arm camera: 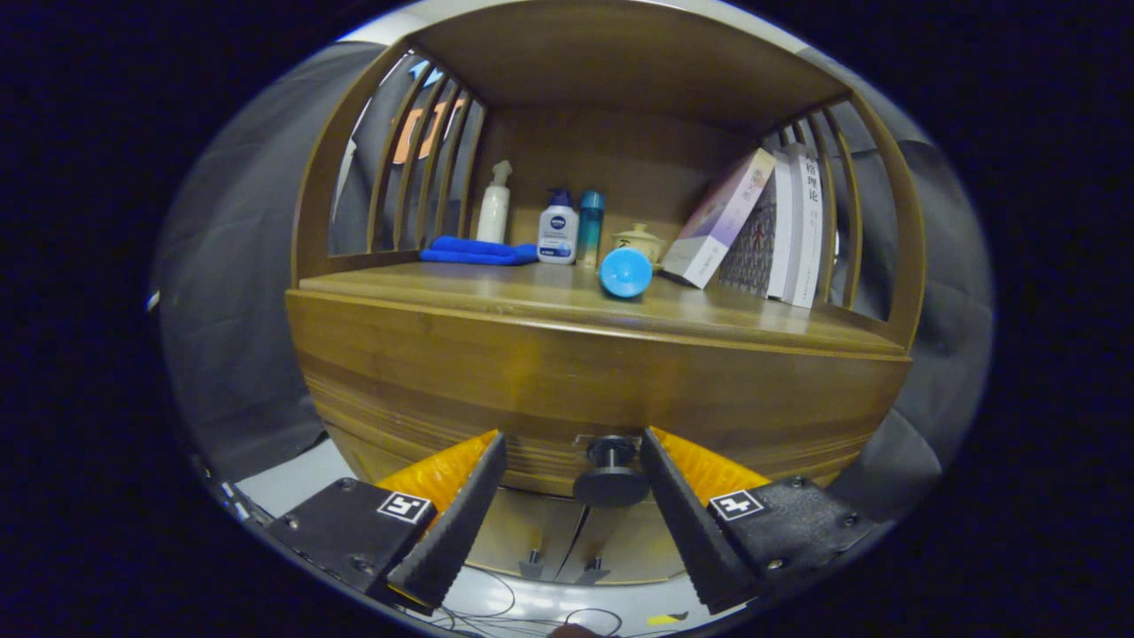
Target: Pull open the drawer, take out the items inside it, and place them on the countertop above the cabinet.
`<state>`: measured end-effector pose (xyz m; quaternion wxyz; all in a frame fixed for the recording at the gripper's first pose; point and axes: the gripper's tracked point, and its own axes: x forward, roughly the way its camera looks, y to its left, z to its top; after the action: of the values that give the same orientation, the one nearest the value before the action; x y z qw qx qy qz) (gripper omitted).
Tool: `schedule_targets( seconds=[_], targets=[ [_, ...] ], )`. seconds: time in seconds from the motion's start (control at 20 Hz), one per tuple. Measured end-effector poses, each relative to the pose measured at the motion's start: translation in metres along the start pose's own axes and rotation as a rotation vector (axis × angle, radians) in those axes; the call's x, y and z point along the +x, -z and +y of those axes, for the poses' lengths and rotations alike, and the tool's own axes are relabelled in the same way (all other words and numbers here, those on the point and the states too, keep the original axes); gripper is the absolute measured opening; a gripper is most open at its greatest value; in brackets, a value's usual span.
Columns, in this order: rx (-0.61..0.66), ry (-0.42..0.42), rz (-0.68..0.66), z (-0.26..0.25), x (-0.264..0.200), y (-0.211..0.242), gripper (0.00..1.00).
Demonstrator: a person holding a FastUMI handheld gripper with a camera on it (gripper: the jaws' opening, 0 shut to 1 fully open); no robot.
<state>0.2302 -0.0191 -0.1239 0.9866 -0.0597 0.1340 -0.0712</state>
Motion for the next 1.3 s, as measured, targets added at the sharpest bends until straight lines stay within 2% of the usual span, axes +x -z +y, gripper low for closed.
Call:
schedule_targets(
  seconds=[0.3, 0.65, 0.95, 1.1, 1.3],
  targets=[
    [0.086, -0.059, -0.113, -0.002, -0.094, -0.055, 0.99],
    [0.082, -0.184, -0.172, 0.010, -0.214, -0.080, 0.99],
    [0.086, -0.196, -0.232, -0.010, -0.294, -0.086, 0.99],
    [0.079, -0.173, -0.264, -0.018, -0.321, -0.083, 0.99],
    [0.092, -0.192, -0.273, -0.012, -0.343, -0.073, 0.99]
  ],
)
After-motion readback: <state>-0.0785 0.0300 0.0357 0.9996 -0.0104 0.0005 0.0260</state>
